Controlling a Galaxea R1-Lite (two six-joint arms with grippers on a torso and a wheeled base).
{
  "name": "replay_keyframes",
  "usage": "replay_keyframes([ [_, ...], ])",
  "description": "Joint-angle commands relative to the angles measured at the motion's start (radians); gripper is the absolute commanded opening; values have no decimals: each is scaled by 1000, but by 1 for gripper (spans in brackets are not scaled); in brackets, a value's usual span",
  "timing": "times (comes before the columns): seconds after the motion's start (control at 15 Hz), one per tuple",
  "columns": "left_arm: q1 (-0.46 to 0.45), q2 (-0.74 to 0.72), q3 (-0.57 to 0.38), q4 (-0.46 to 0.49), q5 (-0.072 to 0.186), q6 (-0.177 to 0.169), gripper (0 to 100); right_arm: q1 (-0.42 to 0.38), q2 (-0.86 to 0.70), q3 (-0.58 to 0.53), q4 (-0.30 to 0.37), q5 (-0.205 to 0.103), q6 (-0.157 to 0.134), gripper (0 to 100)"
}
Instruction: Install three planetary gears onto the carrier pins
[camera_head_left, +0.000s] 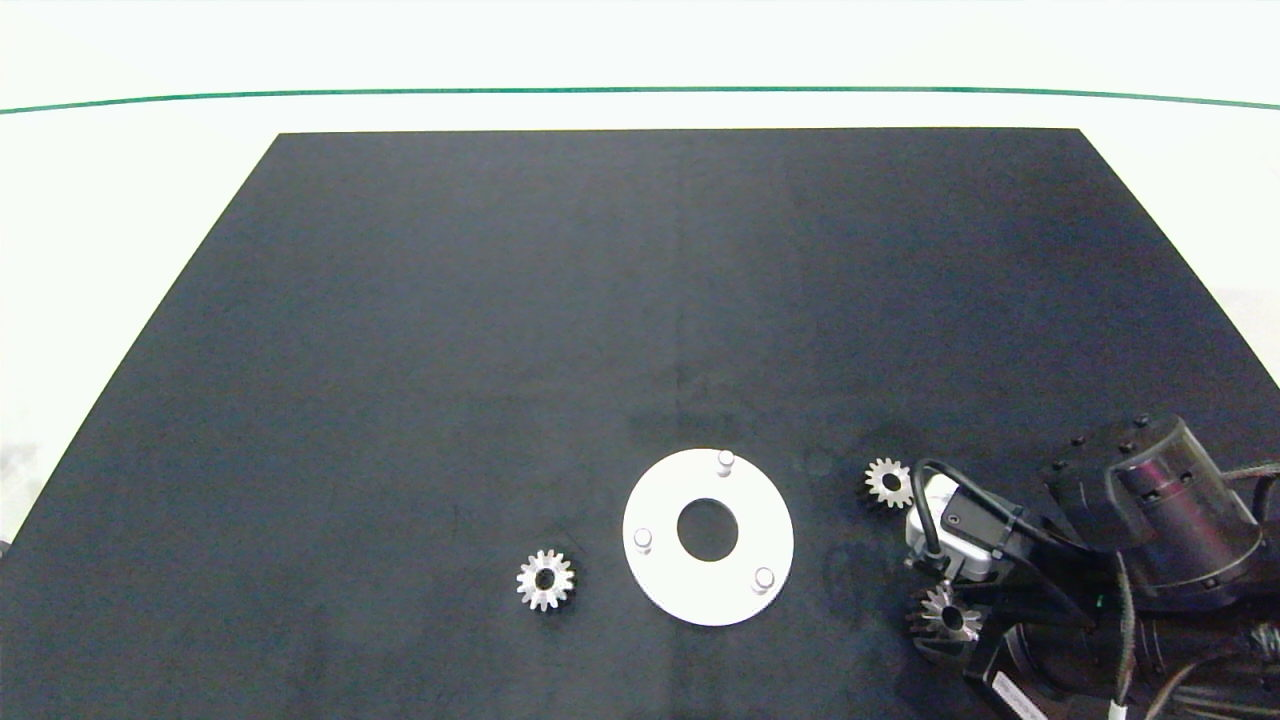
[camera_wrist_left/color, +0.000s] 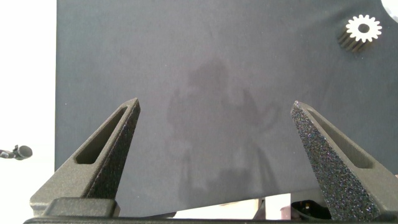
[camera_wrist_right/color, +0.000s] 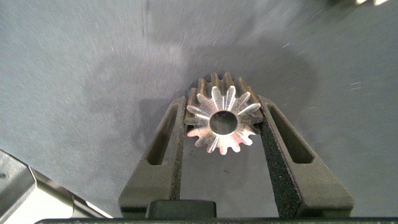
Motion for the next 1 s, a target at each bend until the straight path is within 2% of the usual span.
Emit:
replay_keyframes([
  [0.07,1,0,4,3,0,2,100,44,-53,-41,10,-33,-6,16],
  [0.27,1,3,1,3,0,2,100,138,-56,-88,64,-75,-17,16],
  [0.47,3,9,-5,2,0,2,100,202,-44,-228,228,-81,-14,16],
  [0.53,3,9,-7,2,0,3,100,205,-35,-253,254,-81,-14,16],
  [1.0,4,14,-16,-2,0,3,100,213,108,-358,260,-86,-17,16],
])
